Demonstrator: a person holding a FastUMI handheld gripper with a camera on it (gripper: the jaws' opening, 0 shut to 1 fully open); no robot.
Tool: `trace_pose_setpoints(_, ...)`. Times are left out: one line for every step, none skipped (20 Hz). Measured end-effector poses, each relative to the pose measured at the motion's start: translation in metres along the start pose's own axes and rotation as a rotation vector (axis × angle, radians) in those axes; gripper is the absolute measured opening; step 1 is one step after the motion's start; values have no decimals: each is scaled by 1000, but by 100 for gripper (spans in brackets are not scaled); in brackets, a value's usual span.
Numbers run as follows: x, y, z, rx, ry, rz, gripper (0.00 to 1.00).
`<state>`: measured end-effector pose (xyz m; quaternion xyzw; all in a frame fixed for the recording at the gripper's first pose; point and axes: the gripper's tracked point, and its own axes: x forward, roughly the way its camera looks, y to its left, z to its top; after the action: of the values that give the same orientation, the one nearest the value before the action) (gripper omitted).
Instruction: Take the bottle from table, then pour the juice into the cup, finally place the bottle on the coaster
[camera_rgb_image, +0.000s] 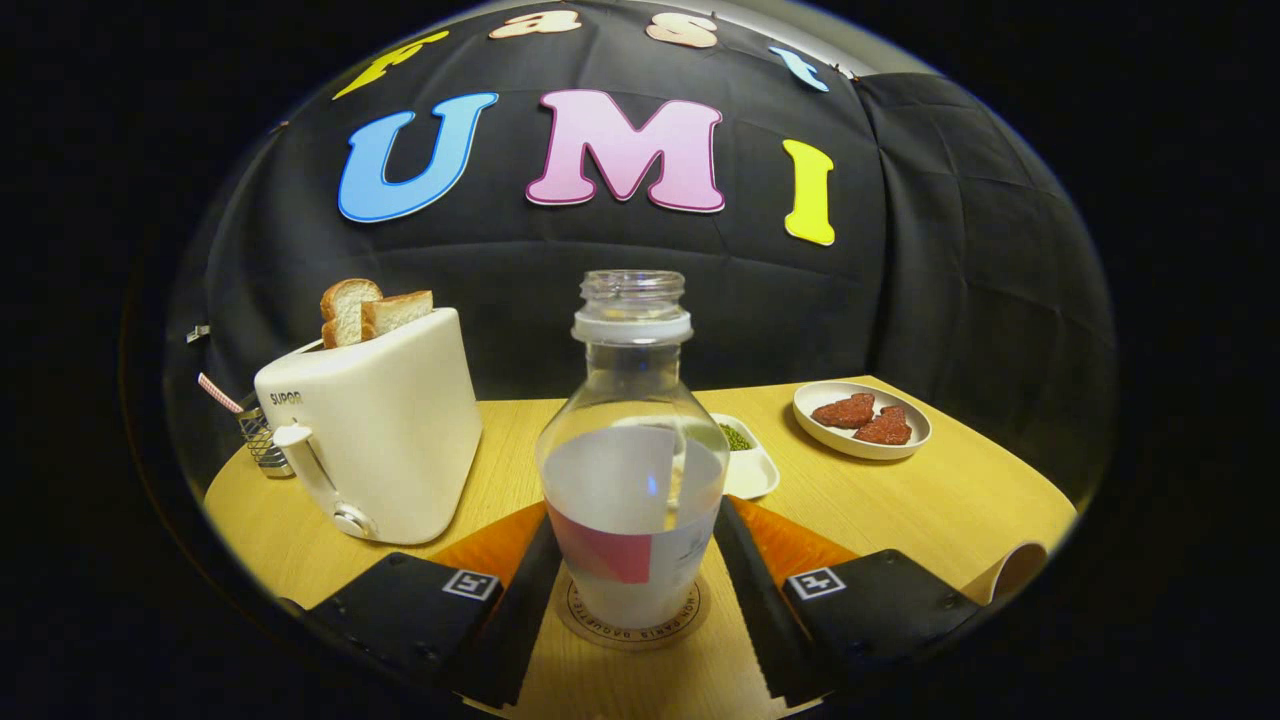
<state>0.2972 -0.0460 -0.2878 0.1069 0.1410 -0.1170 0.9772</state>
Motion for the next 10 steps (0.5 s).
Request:
trace_pose_setpoints(-7, 1, 1, 0, 1, 1, 94)
trace_pose_setpoints(-10, -1, 1, -5, 4, -2, 100)
trace_pose_setpoints(-16, 1, 0, -14, 12, 6, 100)
trace_pose_setpoints(-23, 2, -2, -32, 26, 6, 100)
trace_pose_setpoints(-30, -2, -4, -52, 35, -3, 100)
trace_pose_setpoints(-39, -5, -3, -65, 37, -9, 98)
trace_pose_setpoints(-49, -7, -1, -71, 34, -15, 98)
trace_pose_setpoints(-60, -8, 1, -71, 29, -19, 98)
trace_pose_setpoints(-72, -8, 3, -71, 26, -22, 98)
trace_pose_setpoints(-85, -9, 7, -73, 19, -23, 98)
